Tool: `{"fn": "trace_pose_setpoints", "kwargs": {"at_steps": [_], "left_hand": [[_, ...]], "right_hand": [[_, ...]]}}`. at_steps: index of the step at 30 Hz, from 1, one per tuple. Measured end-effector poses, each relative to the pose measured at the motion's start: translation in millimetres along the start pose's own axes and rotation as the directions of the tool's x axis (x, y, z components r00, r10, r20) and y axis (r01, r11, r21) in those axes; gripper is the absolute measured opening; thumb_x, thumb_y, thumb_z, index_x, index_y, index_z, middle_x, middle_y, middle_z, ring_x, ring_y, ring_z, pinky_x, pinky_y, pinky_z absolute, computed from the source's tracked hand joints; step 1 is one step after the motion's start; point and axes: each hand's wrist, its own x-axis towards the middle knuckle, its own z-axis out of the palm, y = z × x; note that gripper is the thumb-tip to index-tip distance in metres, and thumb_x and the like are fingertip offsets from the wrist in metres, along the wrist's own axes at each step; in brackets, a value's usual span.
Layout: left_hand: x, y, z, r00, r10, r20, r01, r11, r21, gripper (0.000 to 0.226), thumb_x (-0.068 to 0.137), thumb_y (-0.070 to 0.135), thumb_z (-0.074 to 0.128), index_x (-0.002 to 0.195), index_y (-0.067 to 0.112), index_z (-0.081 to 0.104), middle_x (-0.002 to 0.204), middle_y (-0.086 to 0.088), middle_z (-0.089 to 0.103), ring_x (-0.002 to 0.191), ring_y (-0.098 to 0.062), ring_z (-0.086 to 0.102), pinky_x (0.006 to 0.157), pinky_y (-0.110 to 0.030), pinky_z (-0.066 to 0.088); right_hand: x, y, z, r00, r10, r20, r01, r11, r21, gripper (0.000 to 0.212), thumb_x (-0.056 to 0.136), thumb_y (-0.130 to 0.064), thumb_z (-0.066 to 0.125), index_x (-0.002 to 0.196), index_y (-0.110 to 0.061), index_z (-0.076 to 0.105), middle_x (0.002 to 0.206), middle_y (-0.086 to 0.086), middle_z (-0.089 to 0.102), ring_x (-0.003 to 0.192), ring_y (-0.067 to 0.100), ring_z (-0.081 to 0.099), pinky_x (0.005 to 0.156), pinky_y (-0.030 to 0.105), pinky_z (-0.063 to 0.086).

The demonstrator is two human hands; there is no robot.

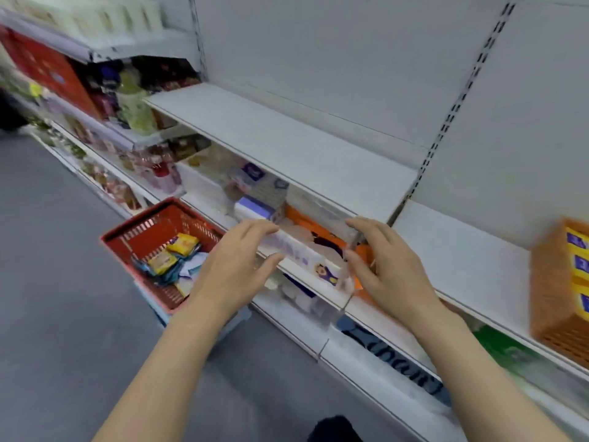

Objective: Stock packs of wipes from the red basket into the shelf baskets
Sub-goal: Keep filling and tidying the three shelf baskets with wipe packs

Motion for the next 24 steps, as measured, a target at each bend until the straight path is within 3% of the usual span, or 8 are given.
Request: {"fn": "trace_pose_setpoints", "kwargs": {"at_steps": [2,5,8,14,16,19,21,24], "left_hand": [[3.7,-36.5,-17.0,1.000,-0.022,-0.019,0.023,1.000,0.009,0.040,0.090,0.032,0.068,0.128,0.021,0.059,0.130,0.004,0.059,0.122,-0.015,0.054,0.102,-0.024,0.040],[13.0,-82.7,-35.4,0.997,-0.063,-0.038,0.063,0.998,-0.007,0.037,0.090,0.030,0.068,0.126,0.024,0.059,0.128,0.006,0.059,0.120,-0.011,0.052,0.099,-0.016,0.034],[35.4,-131.5,-45.4,0.993,-0.111,-0.027,0.111,0.994,-0.001,0.038,0.093,0.033,0.064,0.129,0.023,0.058,0.130,0.006,0.058,0.123,-0.011,0.052,0.101,-0.024,0.040],[112.6,-229.5,-55.0,0.988,-0.157,0.003,0.157,0.987,0.020,0.039,0.094,0.038,0.061,0.131,0.024,0.057,0.133,0.008,0.056,0.125,-0.009,0.050,0.101,-0.023,0.038],[137.4,-256.9,-61.0,0.986,-0.165,0.031,0.164,0.986,0.024,0.040,0.094,0.040,0.060,0.131,0.025,0.057,0.133,0.008,0.056,0.126,-0.010,0.050,0.102,-0.026,0.040],[170.2,-296.4,-72.0,0.980,-0.186,0.066,0.185,0.982,0.028,0.040,0.093,0.044,0.056,0.129,0.026,0.057,0.132,0.008,0.057,0.125,-0.011,0.052,0.102,-0.032,0.044],[188.5,-322.7,-75.0,0.976,-0.203,0.074,0.203,0.979,0.006,0.039,0.094,0.042,0.057,0.128,0.025,0.058,0.131,0.007,0.058,0.123,-0.013,0.052,0.101,-0.034,0.045],[204.6,-359.9,-72.9,0.971,-0.207,0.120,0.209,0.978,-0.007,0.039,0.094,0.043,0.057,0.128,0.025,0.058,0.132,0.007,0.057,0.124,-0.012,0.051,0.103,-0.032,0.043]], "right_hand": [[26.9,-23.0,28.9,1.000,-0.004,0.026,0.004,1.000,0.018,0.045,0.096,-0.027,0.060,0.140,-0.022,0.051,0.139,-0.004,0.053,0.118,0.014,0.054,0.096,0.012,0.030],[66.8,-47.7,67.6,0.997,-0.016,0.073,0.013,0.999,0.046,0.045,0.097,-0.029,0.058,0.141,-0.020,0.052,0.140,-0.003,0.053,0.126,0.012,0.047,0.099,0.016,0.030],[114.5,-63.6,102.5,0.994,-0.029,0.108,0.023,0.998,0.054,0.045,0.098,-0.031,0.056,0.141,-0.021,0.051,0.141,-0.003,0.052,0.130,0.011,0.044,0.104,0.022,0.034],[224.7,-80.4,177.7,0.991,-0.029,0.128,0.019,0.996,0.083,0.046,0.098,-0.032,0.056,0.143,-0.021,0.048,0.144,-0.001,0.051,0.133,0.013,0.043,0.106,0.022,0.032],[260.1,-87.3,198.6,0.987,-0.027,0.160,0.012,0.995,0.097,0.048,0.098,-0.037,0.052,0.143,-0.020,0.049,0.144,-0.002,0.051,0.133,0.014,0.044,0.106,0.022,0.031],[305.8,-99.9,223.6,0.978,-0.020,0.209,-0.010,0.990,0.139,0.056,0.095,-0.049,0.041,0.142,-0.021,0.049,0.143,-0.002,0.053,0.132,0.016,0.046,0.109,0.031,0.038],[331.6,-105.5,240.3,0.975,-0.005,0.223,-0.027,0.990,0.140,0.054,0.095,-0.046,0.044,0.141,-0.020,0.049,0.143,0.000,0.054,0.132,0.018,0.047,0.108,0.037,0.041],[356.5,-114.8,266.5,0.968,0.032,0.248,-0.064,0.990,0.123,0.051,0.095,-0.039,0.050,0.141,-0.017,0.051,0.142,0.002,0.055,0.131,0.021,0.048,0.107,0.032,0.038]]}}
